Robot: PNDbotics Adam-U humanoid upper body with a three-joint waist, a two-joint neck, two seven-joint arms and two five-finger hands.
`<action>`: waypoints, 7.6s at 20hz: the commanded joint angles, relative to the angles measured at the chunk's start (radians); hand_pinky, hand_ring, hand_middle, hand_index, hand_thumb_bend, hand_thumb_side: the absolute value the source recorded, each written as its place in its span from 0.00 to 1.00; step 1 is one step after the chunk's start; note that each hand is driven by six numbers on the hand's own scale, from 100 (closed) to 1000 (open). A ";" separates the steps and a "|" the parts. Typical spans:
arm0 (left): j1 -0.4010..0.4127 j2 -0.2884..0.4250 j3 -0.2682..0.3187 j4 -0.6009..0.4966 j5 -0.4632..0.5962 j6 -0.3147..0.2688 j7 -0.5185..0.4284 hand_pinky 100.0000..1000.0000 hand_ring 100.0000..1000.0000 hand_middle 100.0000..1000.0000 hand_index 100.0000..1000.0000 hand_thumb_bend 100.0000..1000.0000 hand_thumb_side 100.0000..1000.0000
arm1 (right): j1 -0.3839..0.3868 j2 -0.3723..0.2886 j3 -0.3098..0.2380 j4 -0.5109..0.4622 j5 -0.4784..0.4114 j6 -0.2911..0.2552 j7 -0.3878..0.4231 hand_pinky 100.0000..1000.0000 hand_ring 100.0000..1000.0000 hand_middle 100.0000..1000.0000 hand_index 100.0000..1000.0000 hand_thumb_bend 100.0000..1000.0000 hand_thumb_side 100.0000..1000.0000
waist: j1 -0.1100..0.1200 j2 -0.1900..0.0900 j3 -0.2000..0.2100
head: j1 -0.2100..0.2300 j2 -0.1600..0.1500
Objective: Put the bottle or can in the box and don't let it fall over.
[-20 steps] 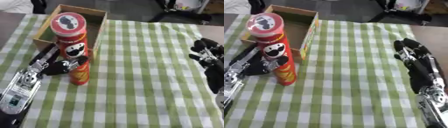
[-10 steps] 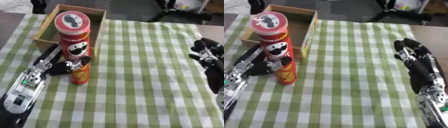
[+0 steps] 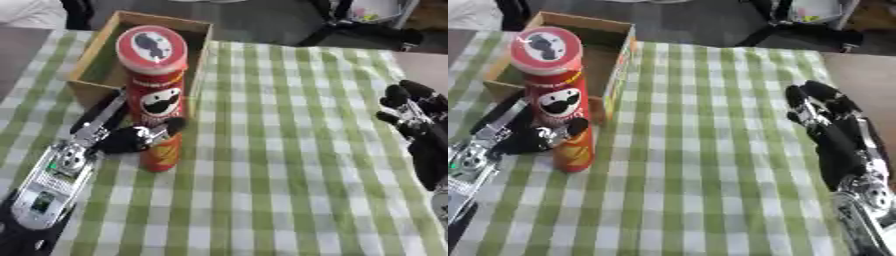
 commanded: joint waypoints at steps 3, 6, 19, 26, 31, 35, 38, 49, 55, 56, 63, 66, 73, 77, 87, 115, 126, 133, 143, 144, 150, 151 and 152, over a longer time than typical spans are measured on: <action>-0.011 0.001 -0.001 -0.032 0.044 0.012 0.020 0.59 0.76 0.52 0.67 0.43 0.41 | -0.009 -0.009 -0.007 -0.005 -0.004 -0.001 0.002 0.71 0.73 0.73 0.70 0.44 0.17 | 0.002 -0.016 0.000 | 0.001 -0.011; -0.012 0.004 -0.003 -0.048 0.071 0.021 0.029 0.53 0.72 0.47 0.61 0.43 0.34 | -0.008 -0.009 -0.007 -0.004 -0.005 0.000 0.001 0.71 0.73 0.73 0.70 0.44 0.17 | 0.003 -0.017 0.001 | 0.001 -0.010; 0.002 0.005 0.001 -0.084 0.174 0.073 0.023 0.20 0.40 0.19 0.23 0.34 0.11 | -0.005 -0.005 -0.009 -0.001 -0.008 0.000 -0.001 0.71 0.73 0.72 0.70 0.43 0.15 | 0.002 -0.020 0.006 | 0.001 -0.013; 0.007 0.001 0.000 -0.083 0.226 0.100 0.003 0.18 0.33 0.07 0.05 0.31 0.00 | -0.004 -0.003 -0.010 0.001 -0.009 0.000 0.000 0.70 0.72 0.72 0.70 0.43 0.15 | 0.002 -0.021 0.006 | 0.001 -0.017; 0.010 0.003 0.002 -0.091 0.245 0.113 -0.024 0.19 0.33 0.04 0.02 0.22 0.00 | -0.003 -0.002 -0.011 0.002 -0.010 -0.001 -0.001 0.70 0.72 0.72 0.70 0.43 0.15 | 0.003 -0.022 0.007 | -0.001 -0.020; 0.010 0.006 0.004 -0.096 0.251 0.123 -0.044 0.21 0.33 0.04 0.01 0.13 0.00 | -0.003 -0.002 -0.012 0.002 -0.011 -0.001 -0.001 0.70 0.72 0.72 0.70 0.42 0.14 | 0.002 -0.023 0.008 | -0.002 -0.020; 0.011 0.010 0.007 -0.104 0.246 0.121 -0.050 0.25 0.36 0.04 0.01 0.14 0.00 | -0.002 -0.002 -0.012 0.002 -0.012 -0.001 -0.001 0.70 0.72 0.72 0.70 0.42 0.14 | 0.002 -0.023 0.009 | -0.001 -0.020; 0.012 0.056 0.041 -0.204 0.201 0.120 0.002 0.16 0.35 0.01 0.00 0.21 0.00 | 0.004 -0.010 -0.016 -0.001 -0.012 -0.003 -0.002 0.70 0.72 0.71 0.70 0.42 0.14 | 0.009 -0.028 0.014 | -0.010 -0.016; -0.023 0.131 0.093 -0.276 0.221 0.124 0.102 0.13 0.34 0.00 0.00 0.32 0.00 | 0.007 -0.018 -0.018 -0.014 -0.009 -0.004 -0.005 0.70 0.72 0.71 0.70 0.42 0.15 | 0.014 -0.028 0.011 | -0.014 -0.017; -0.034 0.148 0.102 -0.282 0.227 0.122 0.123 0.13 0.34 0.00 0.00 0.33 0.00 | 0.006 -0.020 -0.018 -0.017 -0.009 -0.004 -0.005 0.70 0.72 0.71 0.70 0.42 0.15 | 0.015 -0.028 0.010 | -0.014 -0.018; -0.150 0.263 0.165 -0.170 0.280 0.095 0.342 0.07 0.29 0.00 0.00 0.30 0.00 | -0.007 -0.027 -0.013 -0.036 -0.006 -0.001 -0.002 0.70 0.72 0.71 0.70 0.43 0.16 | 0.017 -0.012 -0.007 | 0.003 -0.032; -0.209 0.288 0.179 -0.057 0.302 0.077 0.431 0.06 0.29 0.00 0.00 0.28 0.00 | -0.021 -0.031 -0.009 -0.042 -0.004 -0.004 0.005 0.70 0.72 0.71 0.70 0.44 0.17 | 0.014 0.001 -0.020 | 0.013 -0.040; -0.309 0.300 0.217 0.230 0.327 0.010 0.545 0.06 0.29 0.00 0.00 0.19 0.00 | -0.053 -0.043 0.010 -0.043 0.007 -0.027 0.045 0.70 0.72 0.71 0.70 0.46 0.18 | 0.020 0.034 -0.070 | 0.066 -0.073; -0.338 0.289 0.229 0.332 0.335 -0.024 0.562 0.07 0.30 0.00 0.00 0.12 0.00 | -0.064 -0.041 0.019 -0.043 0.010 -0.027 0.058 0.70 0.72 0.71 0.70 0.46 0.17 | 0.026 0.050 -0.094 | 0.087 -0.089; -0.339 0.275 0.217 0.376 0.323 -0.067 0.495 0.07 0.32 0.01 0.04 0.04 0.00 | -0.074 -0.032 0.028 -0.043 0.010 -0.014 0.060 0.69 0.69 0.70 0.69 0.44 0.15 | 0.039 0.065 -0.107 | 0.094 -0.102; -0.394 0.260 0.224 0.410 0.100 -0.111 0.408 1.00 1.00 0.92 0.91 0.48 0.57 | -0.105 -0.011 0.051 -0.043 -0.001 0.015 0.073 0.68 0.66 0.68 0.69 0.42 0.14 | 0.064 0.089 -0.152 | 0.127 -0.129; -0.393 0.263 0.219 0.399 0.032 -0.052 0.324 1.00 1.00 0.92 0.91 0.46 0.32 | -0.103 -0.009 0.050 -0.043 -0.006 0.019 0.071 0.68 0.66 0.68 0.69 0.42 0.14 | 0.065 0.086 -0.149 | 0.126 -0.129; -0.386 0.276 0.216 0.362 0.087 -0.035 0.318 1.00 1.00 0.91 0.91 0.38 0.32 | -0.095 -0.009 0.045 -0.043 -0.007 0.019 0.066 0.68 0.66 0.68 0.69 0.42 0.15 | 0.060 0.073 -0.134 | 0.122 -0.116; -0.338 0.311 0.189 0.247 0.169 0.056 0.258 0.98 1.00 0.93 0.93 0.37 0.46 | -0.079 -0.015 0.028 -0.043 -0.017 0.006 0.047 0.68 0.66 0.69 0.69 0.42 0.17 | 0.039 0.037 -0.099 | 0.104 -0.093; -0.336 0.311 0.189 0.244 0.165 0.056 0.250 0.98 1.00 0.92 0.93 0.37 0.49 | -0.079 -0.015 0.029 -0.043 -0.019 0.005 0.049 0.68 0.67 0.69 0.69 0.42 0.17 | 0.037 0.035 -0.099 | 0.103 -0.092; -0.345 0.291 0.191 0.276 0.111 0.055 0.239 1.00 1.00 0.95 0.95 0.43 0.63 | -0.084 -0.013 0.036 -0.043 -0.024 0.008 0.057 0.68 0.66 0.69 0.69 0.42 0.17 | 0.029 0.033 -0.101 | 0.110 -0.096; -0.346 0.290 0.190 0.281 0.097 0.052 0.240 1.00 1.00 0.95 0.94 0.46 0.60 | -0.084 -0.013 0.036 -0.043 -0.024 0.009 0.058 0.68 0.66 0.69 0.69 0.42 0.16 | 0.029 0.034 -0.101 | 0.110 -0.096; -0.347 0.290 0.190 0.286 0.081 0.050 0.239 1.00 1.00 0.95 0.94 0.46 0.60 | -0.083 -0.013 0.036 -0.043 -0.024 0.009 0.057 0.68 0.66 0.69 0.69 0.42 0.16 | 0.029 0.035 -0.102 | 0.109 -0.095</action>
